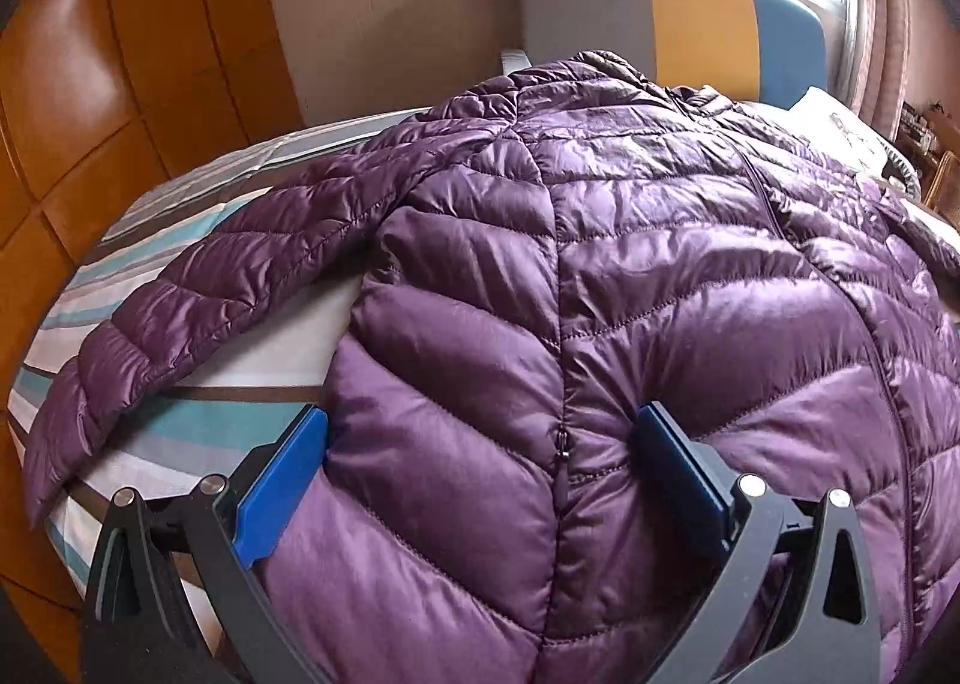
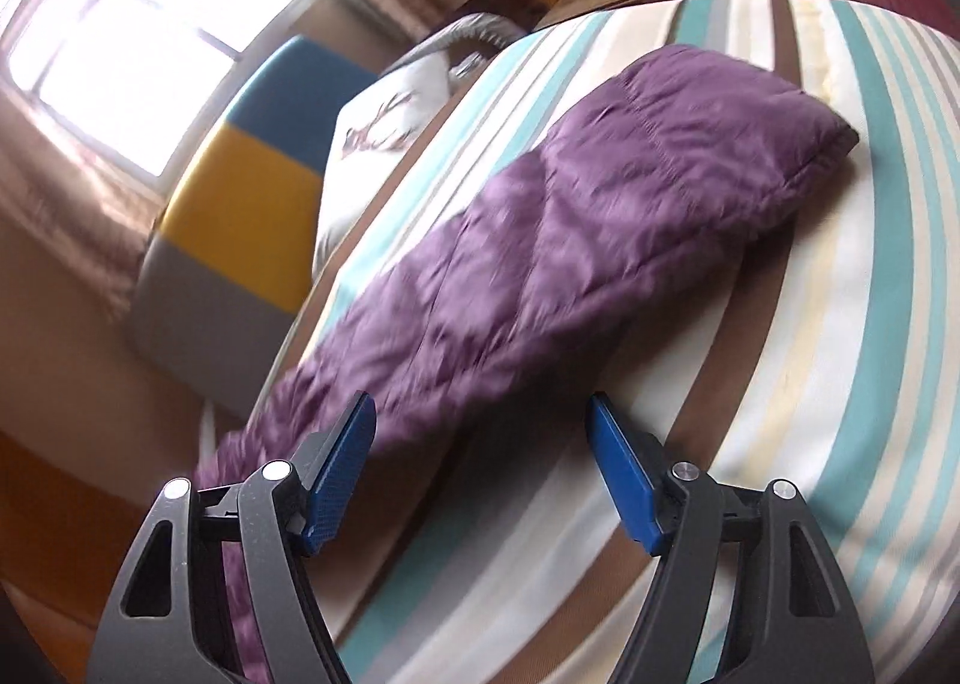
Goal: Fold large clothes
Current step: 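Grasp the purple jacket's sleeve cuff with the right tool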
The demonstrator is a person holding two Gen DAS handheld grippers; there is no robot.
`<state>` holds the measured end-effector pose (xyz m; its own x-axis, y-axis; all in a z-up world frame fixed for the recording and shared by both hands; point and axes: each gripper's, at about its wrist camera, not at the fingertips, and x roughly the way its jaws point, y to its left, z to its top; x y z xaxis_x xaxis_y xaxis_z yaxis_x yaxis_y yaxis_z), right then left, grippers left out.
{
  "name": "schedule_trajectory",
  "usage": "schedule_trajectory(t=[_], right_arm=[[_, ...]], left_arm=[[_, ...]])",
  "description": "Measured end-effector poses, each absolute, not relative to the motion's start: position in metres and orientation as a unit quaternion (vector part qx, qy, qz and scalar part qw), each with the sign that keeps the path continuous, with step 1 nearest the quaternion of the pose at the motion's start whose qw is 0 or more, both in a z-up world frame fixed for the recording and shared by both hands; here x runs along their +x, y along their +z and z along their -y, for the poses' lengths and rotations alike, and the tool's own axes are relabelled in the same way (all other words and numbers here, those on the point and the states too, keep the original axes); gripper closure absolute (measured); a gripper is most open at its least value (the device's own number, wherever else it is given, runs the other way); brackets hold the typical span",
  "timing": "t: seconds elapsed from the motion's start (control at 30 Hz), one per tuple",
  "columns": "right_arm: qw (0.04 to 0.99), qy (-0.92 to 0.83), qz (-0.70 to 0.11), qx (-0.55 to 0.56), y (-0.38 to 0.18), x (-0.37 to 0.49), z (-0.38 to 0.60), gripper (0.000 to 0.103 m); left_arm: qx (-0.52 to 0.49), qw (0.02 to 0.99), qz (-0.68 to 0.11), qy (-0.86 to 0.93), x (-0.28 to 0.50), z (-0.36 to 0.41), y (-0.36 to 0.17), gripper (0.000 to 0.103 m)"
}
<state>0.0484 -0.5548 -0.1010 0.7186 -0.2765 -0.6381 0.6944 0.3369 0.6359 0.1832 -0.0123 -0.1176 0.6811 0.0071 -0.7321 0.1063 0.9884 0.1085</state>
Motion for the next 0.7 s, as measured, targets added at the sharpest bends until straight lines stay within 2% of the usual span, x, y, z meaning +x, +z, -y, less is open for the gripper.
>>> schedule_trajectory(t=[0.17,0.23,0.33,0.4,0.43,0.57,0.7], right_arm=[[0.768,-0.337,-0.177,0.516,-0.104,0.040,0.577,0.030],[0.761,-0.343,-0.173,0.522,-0.105,0.042,0.588,0.036],[0.749,-0.355,-0.165,0.535,-0.111,0.042,0.604,0.056],[0.741,-0.365,-0.173,0.536,-0.116,0.042,0.614,0.078],[0.739,-0.368,-0.179,0.535,-0.118,0.040,0.616,0.081],[0.753,-0.386,-0.218,0.487,-0.108,0.054,0.620,0.085],[0.787,-0.404,-0.252,0.393,-0.085,0.079,0.611,0.086]], left_arm=[[0.057,0.913,-0.402,-0.032,0.181,0.009,-0.119,0.002],[0.041,0.912,-0.406,-0.035,0.181,0.004,-0.121,0.002],[0.036,0.914,-0.403,-0.033,0.178,0.003,-0.122,0.002],[0.039,0.914,-0.402,-0.032,0.177,0.005,-0.122,0.002],[0.039,0.914,-0.403,-0.032,0.178,0.005,-0.121,0.002],[0.050,0.907,-0.416,-0.033,0.187,0.006,-0.113,0.002],[0.110,0.915,-0.388,0.015,0.201,0.011,-0.103,0.002]])
